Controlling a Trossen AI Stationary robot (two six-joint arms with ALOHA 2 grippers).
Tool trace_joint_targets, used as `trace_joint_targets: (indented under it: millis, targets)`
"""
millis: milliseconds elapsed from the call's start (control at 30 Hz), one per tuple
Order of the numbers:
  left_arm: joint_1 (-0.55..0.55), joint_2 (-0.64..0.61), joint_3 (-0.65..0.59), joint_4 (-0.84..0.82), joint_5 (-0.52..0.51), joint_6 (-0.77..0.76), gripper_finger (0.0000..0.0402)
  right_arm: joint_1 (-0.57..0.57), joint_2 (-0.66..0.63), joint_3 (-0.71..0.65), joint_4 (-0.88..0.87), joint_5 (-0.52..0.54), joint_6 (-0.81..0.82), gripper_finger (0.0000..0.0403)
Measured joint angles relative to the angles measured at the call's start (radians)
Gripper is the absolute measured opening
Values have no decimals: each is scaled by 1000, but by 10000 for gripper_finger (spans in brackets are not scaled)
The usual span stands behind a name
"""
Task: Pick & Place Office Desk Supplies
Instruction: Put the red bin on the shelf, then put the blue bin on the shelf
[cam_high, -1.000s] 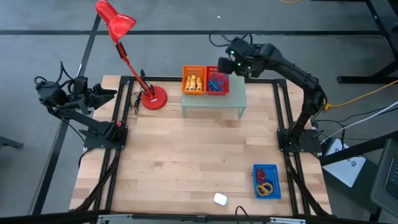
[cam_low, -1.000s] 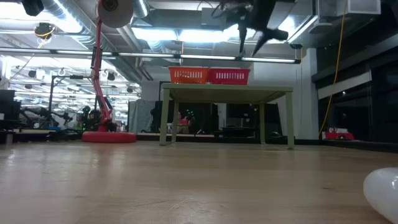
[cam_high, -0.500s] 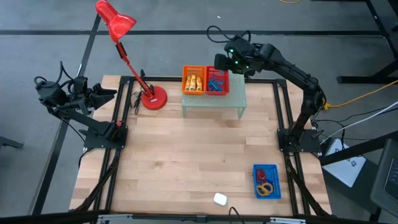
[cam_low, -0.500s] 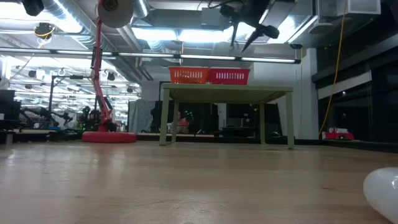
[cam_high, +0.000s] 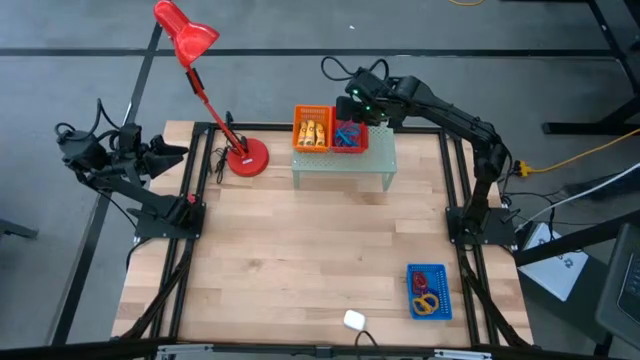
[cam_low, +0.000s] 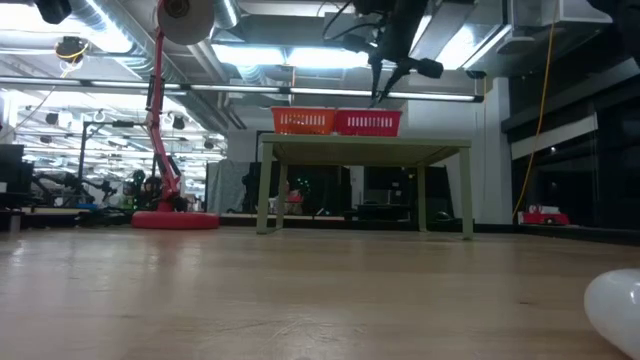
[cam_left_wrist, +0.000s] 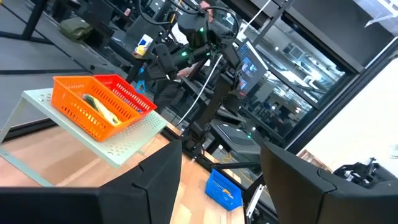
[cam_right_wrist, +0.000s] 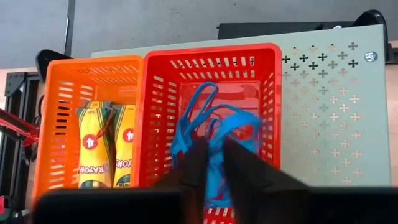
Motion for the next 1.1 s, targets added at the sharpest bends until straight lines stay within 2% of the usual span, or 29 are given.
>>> trace_joint_targets:
  millis: [33,100,367,500,867,967,1100]
  targets:
    - [0,0,0,0,0,4,216,0,0,0,0,0,-1,34]
    - [0,0,0,0,0,8,216,0,0,0,0,-3,-4,11]
    - [0,0,0,0,1,15,216,0,0,0,12,-25,-8,16]
    - [0,0,0,0,1,16,216,0,0,0,13,-51,-31,62]
    - [0,0,0,0,1,16,216,12,0,0,19,-44,-39,262]
    - [0,0,0,-1,1,16,216,12,0,0,29,-45,-38,292]
    - [0,0,0,-2,0,16,216,12,0,0,29,-45,-38,303]
